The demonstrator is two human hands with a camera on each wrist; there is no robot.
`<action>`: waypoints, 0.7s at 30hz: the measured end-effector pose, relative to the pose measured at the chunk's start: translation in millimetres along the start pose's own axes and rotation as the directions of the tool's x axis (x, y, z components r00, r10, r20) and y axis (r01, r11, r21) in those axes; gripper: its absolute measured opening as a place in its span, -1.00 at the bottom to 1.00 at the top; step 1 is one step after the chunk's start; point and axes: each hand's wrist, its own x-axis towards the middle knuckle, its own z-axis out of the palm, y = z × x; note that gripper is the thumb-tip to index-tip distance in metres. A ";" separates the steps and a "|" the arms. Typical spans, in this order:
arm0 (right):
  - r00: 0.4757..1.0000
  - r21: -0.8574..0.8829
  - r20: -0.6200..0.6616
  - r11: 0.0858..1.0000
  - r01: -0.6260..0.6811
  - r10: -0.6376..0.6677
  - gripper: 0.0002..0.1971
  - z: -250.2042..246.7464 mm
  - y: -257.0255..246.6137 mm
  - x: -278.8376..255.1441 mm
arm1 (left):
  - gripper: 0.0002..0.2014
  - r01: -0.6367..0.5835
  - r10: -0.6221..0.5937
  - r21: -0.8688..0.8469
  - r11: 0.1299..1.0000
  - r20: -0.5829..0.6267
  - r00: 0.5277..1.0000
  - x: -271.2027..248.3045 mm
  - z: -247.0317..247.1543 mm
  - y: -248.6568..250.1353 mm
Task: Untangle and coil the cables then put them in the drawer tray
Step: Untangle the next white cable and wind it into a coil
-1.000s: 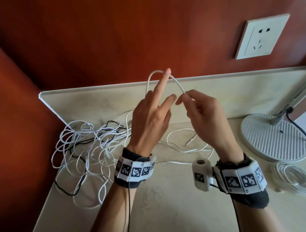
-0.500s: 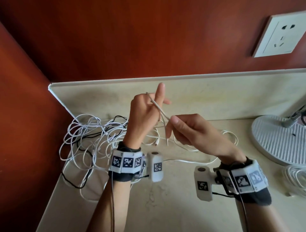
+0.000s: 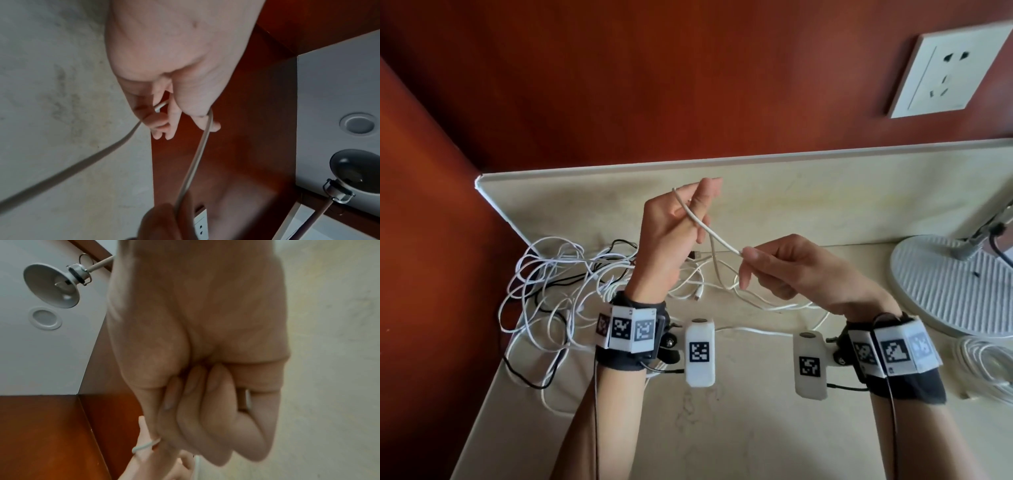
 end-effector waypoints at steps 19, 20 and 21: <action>0.921 0.613 -0.288 0.789 -0.033 0.262 -0.91 -19.0 24.3 14.4 | -0.61 -0.083 -0.146 0.346 0.934 0.586 0.797 -20.4 23.9 6.9; 0.934 0.678 -0.247 0.735 -0.022 0.257 -0.95 -20.3 23.5 12.7 | -0.58 -0.052 -0.180 0.358 0.932 0.584 0.791 -19.0 22.1 5.4; 0.948 0.762 -0.196 0.648 -0.013 0.250 -0.94 -21.0 21.5 10.6 | -0.53 -0.022 -0.211 0.371 0.928 0.575 0.790 -17.7 20.0 5.1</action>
